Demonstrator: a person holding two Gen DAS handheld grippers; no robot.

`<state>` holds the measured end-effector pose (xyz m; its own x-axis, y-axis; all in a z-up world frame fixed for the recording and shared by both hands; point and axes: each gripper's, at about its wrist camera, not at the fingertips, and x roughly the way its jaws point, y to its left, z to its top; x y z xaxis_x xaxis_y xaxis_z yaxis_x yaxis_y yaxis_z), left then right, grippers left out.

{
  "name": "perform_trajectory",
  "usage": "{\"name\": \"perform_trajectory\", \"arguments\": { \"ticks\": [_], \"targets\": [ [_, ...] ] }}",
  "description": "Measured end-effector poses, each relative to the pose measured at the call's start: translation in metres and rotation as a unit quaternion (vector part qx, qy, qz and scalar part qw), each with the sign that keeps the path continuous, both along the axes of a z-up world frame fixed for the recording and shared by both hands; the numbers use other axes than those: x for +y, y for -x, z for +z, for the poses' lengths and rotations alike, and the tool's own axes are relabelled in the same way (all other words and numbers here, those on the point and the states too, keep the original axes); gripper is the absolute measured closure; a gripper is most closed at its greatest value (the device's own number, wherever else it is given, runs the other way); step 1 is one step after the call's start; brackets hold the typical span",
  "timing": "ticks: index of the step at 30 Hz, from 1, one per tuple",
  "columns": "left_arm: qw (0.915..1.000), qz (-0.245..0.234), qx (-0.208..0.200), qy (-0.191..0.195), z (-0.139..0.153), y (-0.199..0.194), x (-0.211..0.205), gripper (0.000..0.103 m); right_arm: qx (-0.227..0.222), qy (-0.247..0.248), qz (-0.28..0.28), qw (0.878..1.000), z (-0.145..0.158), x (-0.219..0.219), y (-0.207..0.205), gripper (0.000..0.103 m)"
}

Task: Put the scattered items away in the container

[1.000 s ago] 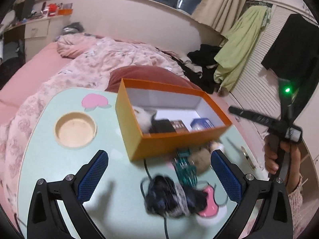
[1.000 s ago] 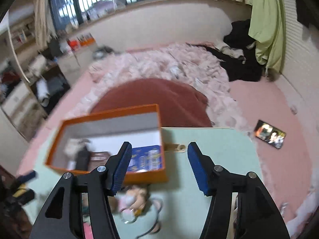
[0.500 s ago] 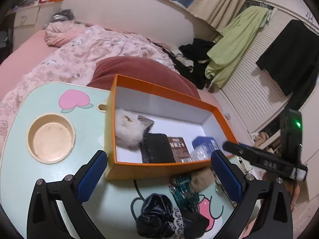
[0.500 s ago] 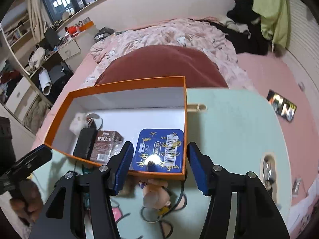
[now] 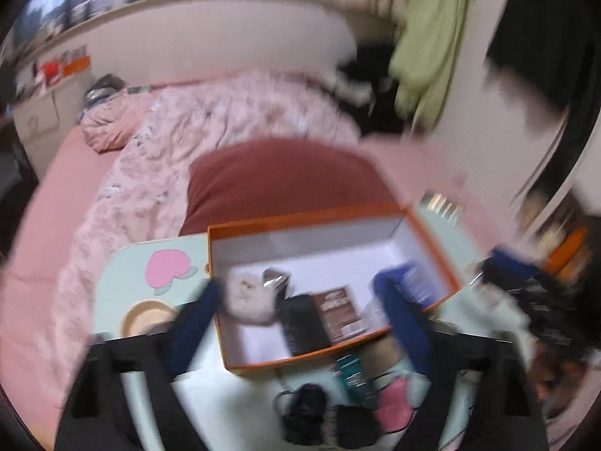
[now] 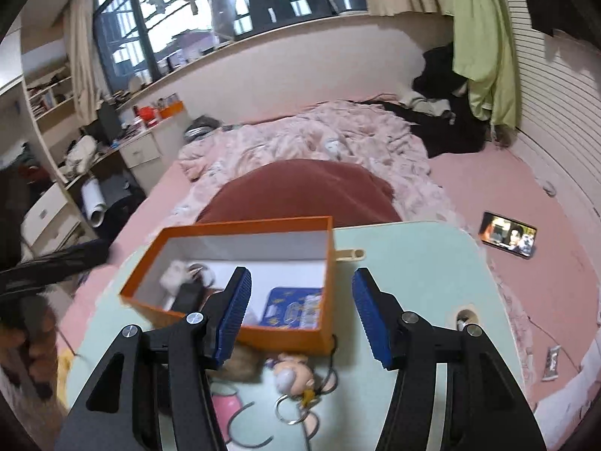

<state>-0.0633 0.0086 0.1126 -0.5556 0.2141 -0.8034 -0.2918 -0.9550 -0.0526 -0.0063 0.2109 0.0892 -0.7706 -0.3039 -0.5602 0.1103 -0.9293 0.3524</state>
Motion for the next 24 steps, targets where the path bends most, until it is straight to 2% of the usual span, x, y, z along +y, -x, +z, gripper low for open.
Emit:
{"name": "perform_trajectory", "arguments": {
  "ticks": [1,2,5,12,17,20,24],
  "targets": [
    [0.9992,-0.003,-0.029,0.028,-0.009,0.011,0.008,0.071,0.0,0.0,0.004,1.0,-0.001,-0.002,-0.001,0.045],
    [0.9977,-0.008,-0.055,0.04,-0.016,0.02,0.013,0.075,-0.002,0.001,0.008,1.0,-0.002,-0.003,-0.002,0.045],
    [0.9932,-0.025,-0.103,0.048,-0.033,0.04,0.023,0.076,-0.01,0.014,0.018,1.0,-0.009,-0.005,-0.003,0.045],
    [0.9893,0.001,-0.128,0.069,-0.059,0.067,0.025,0.076,-0.017,0.031,0.022,0.999,-0.017,-0.001,-0.005,0.045],
    [0.9874,0.005,-0.132,0.088,-0.075,0.075,0.033,0.076,-0.021,0.036,0.022,0.999,-0.02,0.0,-0.005,0.045],
    [0.9865,0.011,-0.138,0.087,-0.085,0.081,0.036,0.077,-0.023,0.037,0.022,0.999,-0.021,-0.001,-0.004,0.045],
    [0.9884,0.002,-0.132,0.075,-0.083,0.081,0.035,0.083,-0.026,0.037,0.022,0.999,-0.024,-0.002,-0.004,0.045]
  ]
}}
